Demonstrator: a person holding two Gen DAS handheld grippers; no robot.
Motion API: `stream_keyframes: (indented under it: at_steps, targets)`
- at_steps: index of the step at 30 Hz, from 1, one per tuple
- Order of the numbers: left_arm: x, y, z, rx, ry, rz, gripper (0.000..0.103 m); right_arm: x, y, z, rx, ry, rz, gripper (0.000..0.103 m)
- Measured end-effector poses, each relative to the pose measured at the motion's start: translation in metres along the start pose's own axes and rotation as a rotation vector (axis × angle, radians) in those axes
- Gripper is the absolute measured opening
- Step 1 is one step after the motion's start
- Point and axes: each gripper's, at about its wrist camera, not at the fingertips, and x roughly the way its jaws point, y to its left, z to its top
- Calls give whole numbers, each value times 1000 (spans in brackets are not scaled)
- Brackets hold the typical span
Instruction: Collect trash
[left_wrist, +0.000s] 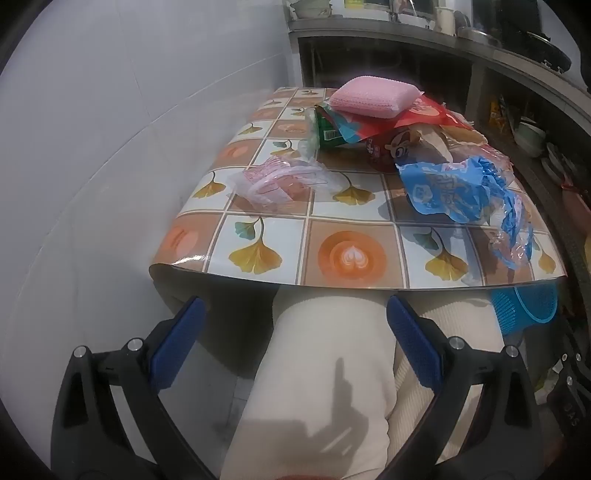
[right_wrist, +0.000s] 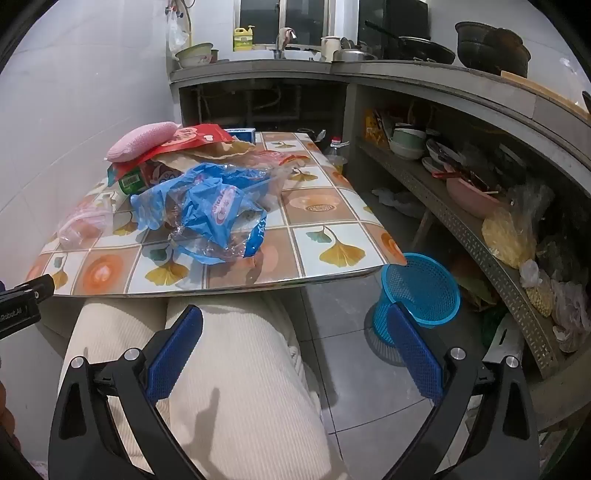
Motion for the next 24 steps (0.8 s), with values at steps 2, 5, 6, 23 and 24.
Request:
stream_keyframes:
  at_steps: [2, 5, 6, 23, 24]
  targets:
    - [0, 0, 0, 2, -2, 1, 95, 0, 0, 0, 1, -5, 1, 97]
    - [-1, 1, 0, -1, -2, 0, 95, 0, 0, 0, 2, -4, 2, 97]
    - [-1, 1, 0, 1, -1, 3, 95, 0, 0, 1, 3, -2, 3, 97]
    - [3, 5, 0, 8, 3, 16, 95, 1, -1, 0, 4, -1, 3, 97]
    - [3, 5, 0, 8, 3, 17, 95, 1, -1, 0, 4, -1, 2, 97]
